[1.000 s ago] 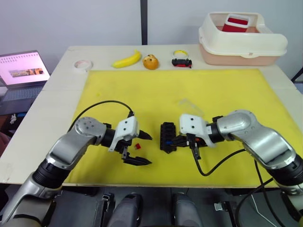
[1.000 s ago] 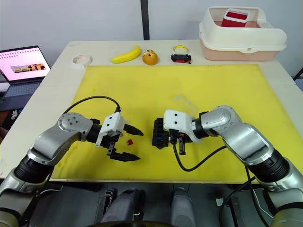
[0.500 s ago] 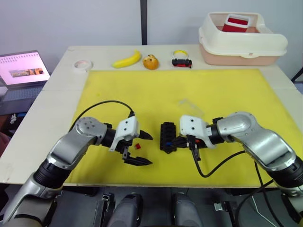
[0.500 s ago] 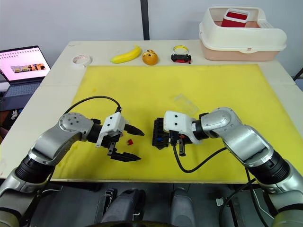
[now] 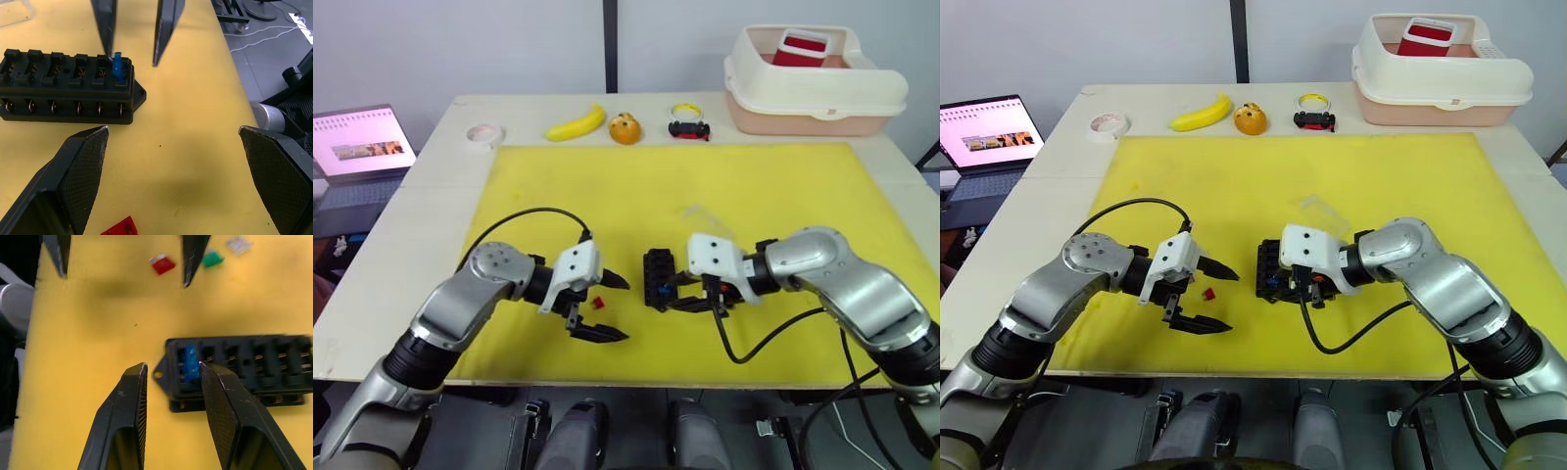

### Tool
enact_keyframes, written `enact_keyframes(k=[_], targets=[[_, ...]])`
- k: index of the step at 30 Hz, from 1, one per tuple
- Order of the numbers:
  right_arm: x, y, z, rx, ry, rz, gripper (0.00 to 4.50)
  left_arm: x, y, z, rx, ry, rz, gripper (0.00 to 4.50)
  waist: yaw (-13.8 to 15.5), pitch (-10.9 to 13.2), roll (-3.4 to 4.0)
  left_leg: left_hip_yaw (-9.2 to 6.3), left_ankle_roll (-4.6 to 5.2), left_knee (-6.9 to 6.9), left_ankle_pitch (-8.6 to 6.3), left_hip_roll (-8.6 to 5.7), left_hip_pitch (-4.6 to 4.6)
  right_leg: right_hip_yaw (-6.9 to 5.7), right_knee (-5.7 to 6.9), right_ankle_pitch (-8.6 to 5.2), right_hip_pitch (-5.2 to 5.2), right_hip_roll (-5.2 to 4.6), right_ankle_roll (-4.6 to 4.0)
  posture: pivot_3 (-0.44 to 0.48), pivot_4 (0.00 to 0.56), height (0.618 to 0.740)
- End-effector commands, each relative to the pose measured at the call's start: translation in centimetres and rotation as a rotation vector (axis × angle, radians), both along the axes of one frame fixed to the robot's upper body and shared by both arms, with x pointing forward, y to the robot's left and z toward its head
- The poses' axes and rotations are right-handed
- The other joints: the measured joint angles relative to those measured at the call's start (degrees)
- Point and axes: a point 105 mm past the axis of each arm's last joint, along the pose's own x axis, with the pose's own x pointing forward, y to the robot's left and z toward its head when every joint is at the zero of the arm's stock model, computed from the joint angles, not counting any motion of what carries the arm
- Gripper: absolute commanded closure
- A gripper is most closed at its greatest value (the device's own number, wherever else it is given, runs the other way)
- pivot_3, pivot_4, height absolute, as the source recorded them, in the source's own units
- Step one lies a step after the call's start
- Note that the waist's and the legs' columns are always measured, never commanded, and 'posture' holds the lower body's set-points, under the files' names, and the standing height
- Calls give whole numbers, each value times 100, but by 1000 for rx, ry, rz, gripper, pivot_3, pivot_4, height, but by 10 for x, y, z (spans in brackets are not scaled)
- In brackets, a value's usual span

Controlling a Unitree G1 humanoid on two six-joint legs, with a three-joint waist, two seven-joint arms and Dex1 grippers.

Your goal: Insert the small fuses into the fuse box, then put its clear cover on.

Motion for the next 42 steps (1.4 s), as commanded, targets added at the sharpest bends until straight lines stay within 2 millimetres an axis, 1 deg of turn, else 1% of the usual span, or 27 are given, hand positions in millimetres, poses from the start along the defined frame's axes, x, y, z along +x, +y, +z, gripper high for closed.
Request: enact_keyframes(k=[1, 6, 14, 15, 16, 18, 19, 29, 32, 42], targets=[[-2, 4, 14, 20, -60, 22, 2688, 0, -4, 6, -5, -39, -25, 0, 1, 0, 0, 0, 0, 0, 0, 0, 0, 0, 0, 0, 0, 0, 0, 0, 150, 740], [0, 4, 15, 24, -65, 16, 2688, 0, -4, 6, -4, -40, -25, 0, -2, 0, 0, 0, 0, 0, 0, 0, 0, 0, 0, 0, 0, 0, 0, 0, 150, 740], [6, 7, 23, 66, -76, -1, 2688, -1, -4, 6, -2, -40, -24, 0, -1, 0, 0, 0, 0, 0, 0, 0, 0, 0, 1, 0, 0, 0, 0, 0, 150, 740], [7, 7, 23, 73, -77, -3, 3226, -1, -4, 6, -1, -39, -24, 0, 4, 0, 0, 0, 0, 0, 0, 0, 0, 0, 1, 0, 0, 0, 0, 0, 150, 740], [7, 7, 23, 81, -77, -5, 3455, -1, -3, 5, -1, -39, -24, 0, 3, 0, 0, 0, 0, 0, 0, -1, 0, 0, 1, 0, 0, 0, 0, 0, 150, 740], [8, 7, 23, 92, -77, -7, 4328, -1, -3, 5, 0, -39, -23, 0, -1, 0, 0, 0, 0, 0, 0, 0, 0, 0, 0, 0, 0, 0, 0, 0, 150, 740], [9, 7, 22, 97, -75, -7, 4427, -1, -3, 5, 1, -38, -22, 0, -2, 0, 0, 0, 0, 0, 0, 0, 0, 0, 1, 0, 0, 0, 0, 0, 150, 740], [13, 2, 11, 105, -55, -49, 4427, 0, -2, 5, 2, -39, -18, 0, -3, 0, 0, 0, -1, 0, 0, 0, 0, 0, 2, 0, -1, 0, 0, 0, 150, 740], [14, 1, 4, 105, -34, -65, 4427, 0, -2, 5, 3, -40, -17, 0, -3, 0, 0, 0, 0, 0, 0, 0, 0, 0, 1, 0, -1, 0, 0, 0, 150, 740], [8, 3, -9, 88, 5, -55, 4427, 0, 0, 4, 7, -39, -9, 0, -1, 0, 0, 0, -1, 0, 0, 0, 0, 0, 2, 0, 0, 0, 0, 0, 150, 740]])
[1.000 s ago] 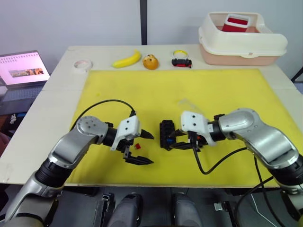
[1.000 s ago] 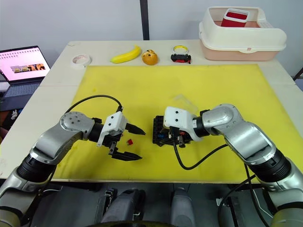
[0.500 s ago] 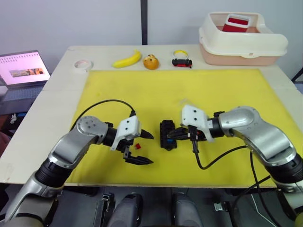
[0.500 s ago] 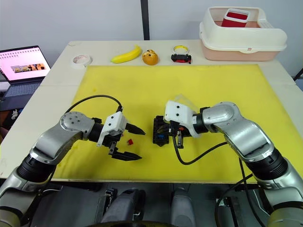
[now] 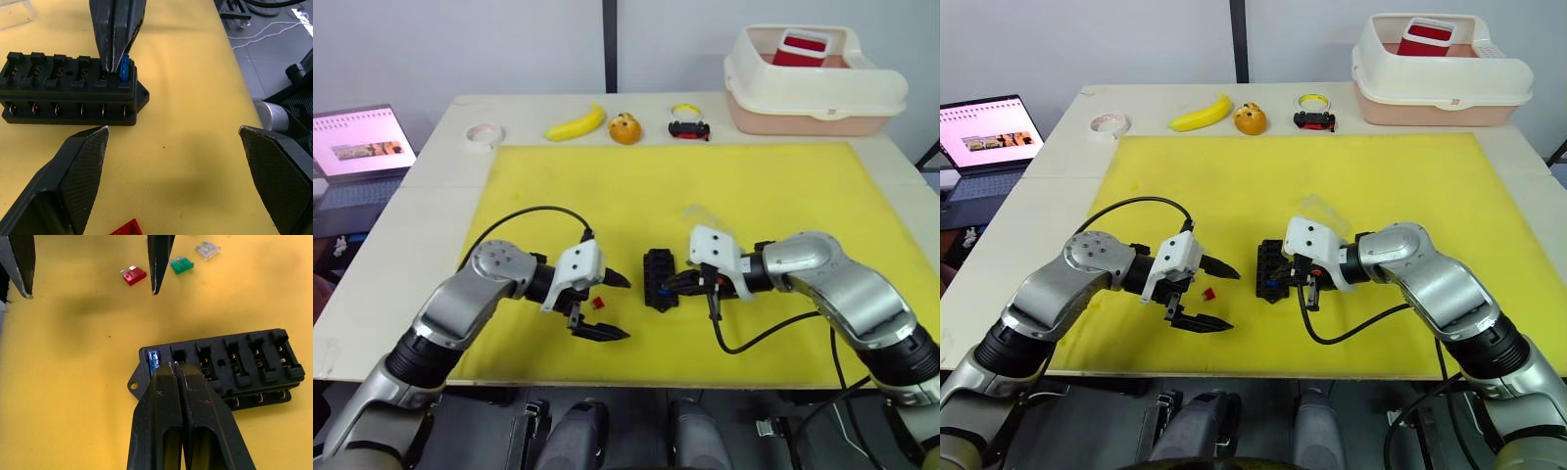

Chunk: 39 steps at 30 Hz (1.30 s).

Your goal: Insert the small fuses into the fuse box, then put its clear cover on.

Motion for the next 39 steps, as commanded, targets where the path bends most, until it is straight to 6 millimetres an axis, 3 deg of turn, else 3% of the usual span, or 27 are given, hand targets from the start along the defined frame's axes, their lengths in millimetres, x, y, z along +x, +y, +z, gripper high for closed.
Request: enact_keyframes(k=[1, 5, 13, 19, 39], targets=[[-4, 4, 0, -3, -24, 25, 4427, 0, 1, 4, -3, -27, -3, 0, 1, 0, 0, 0, 0, 0, 0, 0, 0, 0, 0, 0, 0, 0, 0, 0, 150, 740], [-1, 2, -4, -24, -44, 16, 4427, 5, 1, 3, -9, -34, 23, 0, 0, 0, 0, 0, 0, 0, 0, 0, 0, 0, 0, 0, 0, 0, 0, 0, 150, 740], [-2, 6, 22, 38, -67, 27, 4427, 13, 1, 4, -29, -44, 55, 0, 1, 0, 0, 0, -1, 0, 0, 0, 0, 0, 1, 0, 0, 0, 0, 0, 150, 740], [-8, 10, 28, 64, -52, 49, 4427, 15, -4, 4, -52, -48, 66, 0, 5, 0, 0, 0, 0, 0, 0, 0, 0, 0, 0, 0, 0, 0, 0, 0, 150, 740], [-6, 6, 16, 70, 14, 11, 4427, 19, -10, -2, -60, -62, 88, 0, 3, 0, 0, 0, -1, 1, 0, 0, 0, 0, 1, 0, 0, 0, 0, 0, 150, 740]])
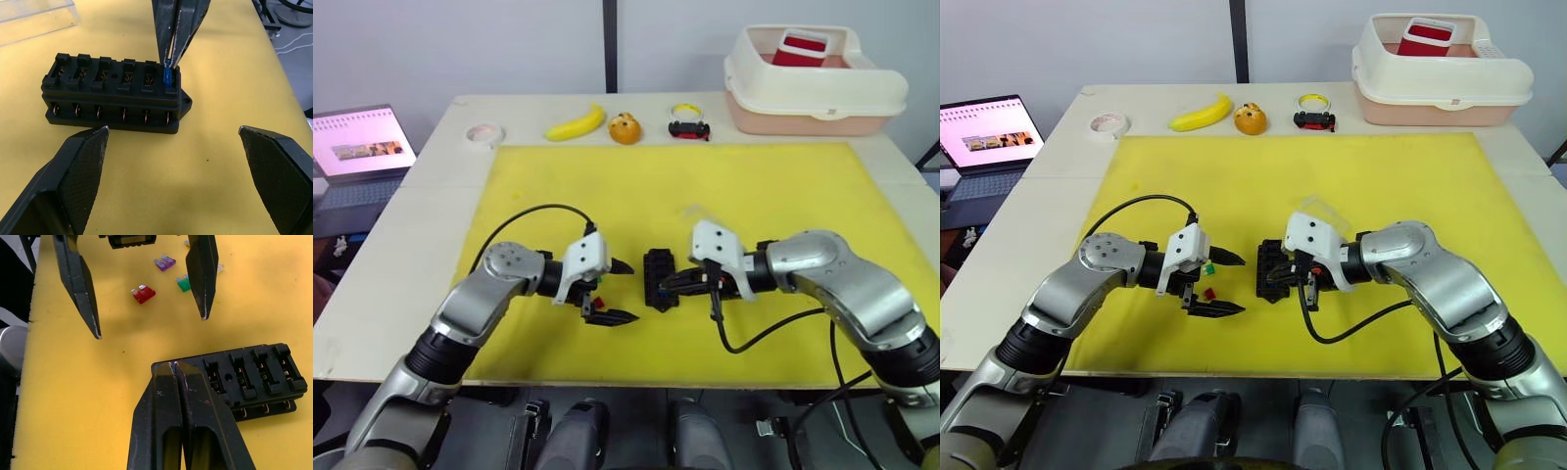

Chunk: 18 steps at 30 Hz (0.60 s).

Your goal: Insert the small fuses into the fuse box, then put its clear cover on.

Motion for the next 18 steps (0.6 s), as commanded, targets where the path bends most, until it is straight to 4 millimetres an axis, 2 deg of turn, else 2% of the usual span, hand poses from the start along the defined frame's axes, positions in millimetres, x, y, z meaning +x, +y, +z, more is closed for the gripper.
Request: enact_keyframes(k=[1, 18], targets=[[-1, 3, 7, 17, -20, 18, 4427, -1, -1, 4, -6, -20, -10, 0, 1, 0, 0, 0, 0, 0, 0, 0, 0, 0, 0, 0, 0, 0, 0, 0, 150, 740], [-6, 3, -8, 8, 52, 8, 4427, -1, -3, 4, -10, -21, -11, 0, 3, 0, 0, 0, 0, 0, 0, 0, 0, 0, 0, 0, 1, 0, 0, 0, 150, 740]])
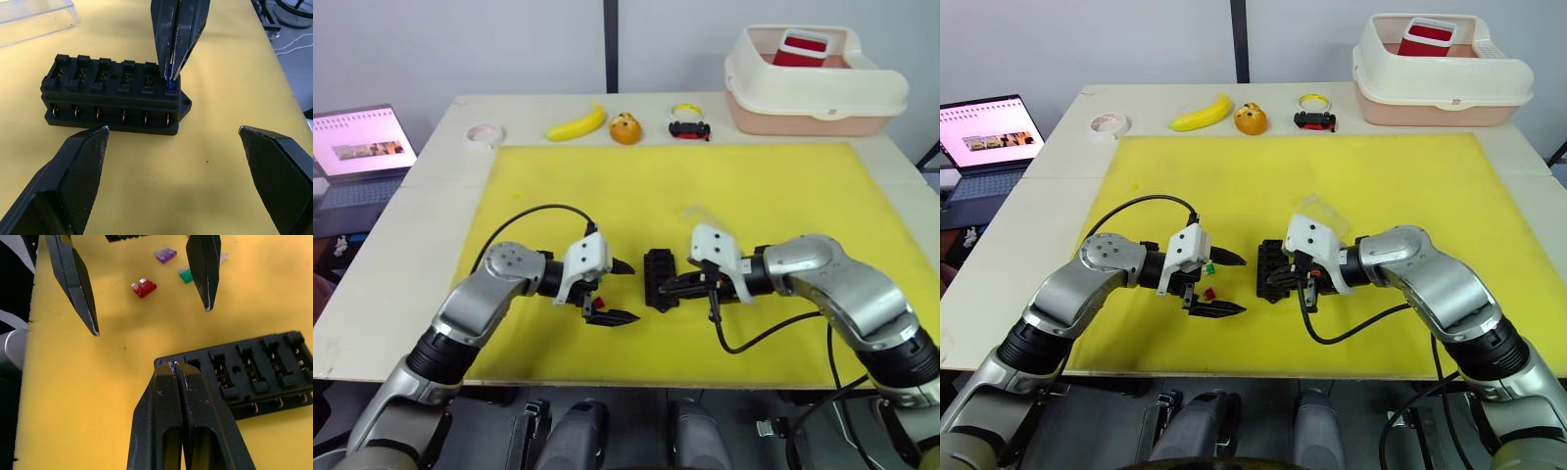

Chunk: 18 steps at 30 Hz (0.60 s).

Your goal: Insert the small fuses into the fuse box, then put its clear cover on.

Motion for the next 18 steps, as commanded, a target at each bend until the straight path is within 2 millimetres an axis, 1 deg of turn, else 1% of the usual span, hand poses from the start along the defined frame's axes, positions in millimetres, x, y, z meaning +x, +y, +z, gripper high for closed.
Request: enact_keyframes(k=[1, 4, 12, 18], targets=[[-5, 4, 0, 5, 0, 22, 4427, -1, -2, 4, -7, -21, -9, 0, 0, 0, 0, 0, 0, 0, 0, 0, 0, 0, 0, 0, 0, 0, 0, 0, 150, 740], [-6, 4, -1, 4, 0, 22, 4427, -1, -2, 4, -8, -22, -9, 0, 0, 0, 0, 0, 0, 0, 0, 0, 0, 0, 0, 0, 0, 0, 0, 0, 150, 740], [-6, 0, -12, -33, -29, 20, 4427, 1, -2, 5, -8, -26, -5, 0, 0, 0, 0, 0, 0, 0, 0, 0, 0, 0, 0, 0, 0, 0, 0, 0, 150, 740], [-7, 2, -10, -63, -114, 67, 4427, 2, -2, 5, -6, -28, -2, 0, -1, -1, 0, 0, 0, 1, 0, 0, 0, 0, 0, 0, 1, 0, 0, 0, 150, 740]])
